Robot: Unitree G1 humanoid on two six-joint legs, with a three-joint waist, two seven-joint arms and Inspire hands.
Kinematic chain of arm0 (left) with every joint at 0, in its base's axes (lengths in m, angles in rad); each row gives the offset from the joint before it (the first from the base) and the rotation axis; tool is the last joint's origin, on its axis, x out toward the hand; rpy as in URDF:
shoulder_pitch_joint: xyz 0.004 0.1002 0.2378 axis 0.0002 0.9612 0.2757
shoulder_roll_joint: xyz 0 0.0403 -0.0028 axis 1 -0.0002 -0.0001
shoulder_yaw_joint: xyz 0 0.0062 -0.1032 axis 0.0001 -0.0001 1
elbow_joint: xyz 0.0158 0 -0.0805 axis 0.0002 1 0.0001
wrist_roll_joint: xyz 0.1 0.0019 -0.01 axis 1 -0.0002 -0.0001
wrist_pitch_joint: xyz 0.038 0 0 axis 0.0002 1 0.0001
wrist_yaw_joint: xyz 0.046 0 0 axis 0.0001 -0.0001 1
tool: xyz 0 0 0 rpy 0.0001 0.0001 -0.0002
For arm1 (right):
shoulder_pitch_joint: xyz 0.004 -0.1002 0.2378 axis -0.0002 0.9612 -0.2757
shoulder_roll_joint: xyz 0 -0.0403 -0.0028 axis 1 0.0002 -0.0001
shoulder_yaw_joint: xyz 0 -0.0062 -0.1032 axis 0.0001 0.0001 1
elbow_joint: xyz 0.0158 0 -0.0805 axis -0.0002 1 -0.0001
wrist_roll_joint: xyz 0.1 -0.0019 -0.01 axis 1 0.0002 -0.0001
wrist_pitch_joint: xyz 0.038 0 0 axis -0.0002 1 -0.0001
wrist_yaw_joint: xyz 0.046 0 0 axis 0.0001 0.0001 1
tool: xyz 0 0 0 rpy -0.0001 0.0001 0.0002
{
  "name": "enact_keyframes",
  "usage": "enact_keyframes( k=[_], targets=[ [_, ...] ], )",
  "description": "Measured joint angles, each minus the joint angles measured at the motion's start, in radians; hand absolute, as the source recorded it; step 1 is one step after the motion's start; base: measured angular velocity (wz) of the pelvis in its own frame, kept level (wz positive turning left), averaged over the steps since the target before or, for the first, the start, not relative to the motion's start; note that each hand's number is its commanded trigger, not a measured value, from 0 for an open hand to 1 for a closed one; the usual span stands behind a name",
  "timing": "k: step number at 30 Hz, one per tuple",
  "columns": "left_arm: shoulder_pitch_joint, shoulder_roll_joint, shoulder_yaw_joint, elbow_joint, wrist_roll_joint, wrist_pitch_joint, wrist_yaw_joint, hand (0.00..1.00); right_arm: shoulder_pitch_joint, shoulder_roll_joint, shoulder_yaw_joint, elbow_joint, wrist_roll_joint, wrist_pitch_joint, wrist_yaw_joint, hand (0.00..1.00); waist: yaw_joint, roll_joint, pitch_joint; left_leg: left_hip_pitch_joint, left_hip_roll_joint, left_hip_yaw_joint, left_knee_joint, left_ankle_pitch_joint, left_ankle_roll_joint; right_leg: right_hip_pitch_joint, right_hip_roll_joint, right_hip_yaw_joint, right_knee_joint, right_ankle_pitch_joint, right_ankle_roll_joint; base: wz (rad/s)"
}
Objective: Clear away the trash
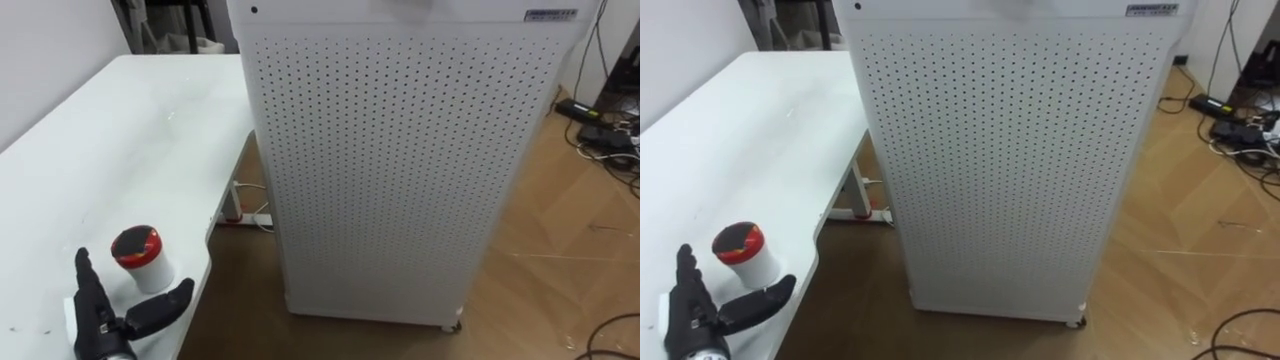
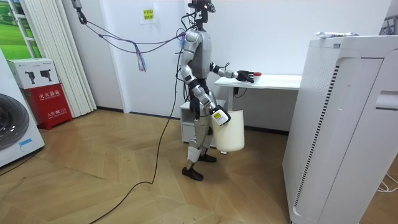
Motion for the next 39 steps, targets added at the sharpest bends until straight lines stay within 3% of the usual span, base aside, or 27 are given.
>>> enact_keyframes(
  k=[5, 16, 21, 30, 39],
  targets=[
    [-0.013, 0.009, 0.001, 0.011, -0.020, 0.001, 0.004, 0.00, 0.000, -0.002, -0.001, 0.000, 0.000, 0.000, -0.003, 1.00, -0.001, 0.000, 0.0002, -0.001, 0.001, -0.002, 0.006, 0.000, 0.000, 0.000, -0.001, 0.004, 0.002, 0.000, 0.000, 0.00],
    [-0.039, 0.016, 0.040, 0.016, -0.096, 0.018, 0.031, 0.00, 0.002, -0.023, -0.001, 0.000, 0.000, 0.018, -0.007, 1.00, -0.011, 0.021, 0.0030, -0.014, 0.003, 0.003, 0.014, -0.004, 0.006, -0.008, 0.002, 0.012, 0.003, 0.005, 0.004, 0.00],
    [-0.045, 0.044, 0.041, 0.031, -0.119, 0.028, 0.070, 0.00, 0.004, -0.023, 0.000, 0.000, -0.001, 0.022, -0.008, 1.00, -0.026, 0.021, 0.0029, -0.009, 0.003, 0.010, 0.011, -0.004, 0.006, -0.008, 0.003, 0.020, 0.001, 0.006, 0.005, -0.03],
    [-0.099, 0.044, 0.041, 0.069, -0.117, 0.062, 0.075, 0.00, 0.007, -0.020, 0.000, 0.000, -0.001, 0.034, -0.009, 1.00, -0.028, 0.019, 0.0042, -0.004, 0.005, 0.007, 0.010, -0.005, 0.007, -0.004, 0.007, 0.040, 0.001, 0.006, 0.005, 0.00],
    [-0.115, 0.044, 0.042, 0.069, -0.116, 0.063, 0.075, 0.00, 0.007, -0.005, 0.000, 0.001, -0.002, 0.052, -0.008, 1.00, -0.032, 0.019, 0.0045, -0.007, 0.005, 0.007, 0.012, -0.006, 0.009, -0.006, 0.006, 0.042, 0.001, 0.007, 0.007, 0.00]
  ],
)
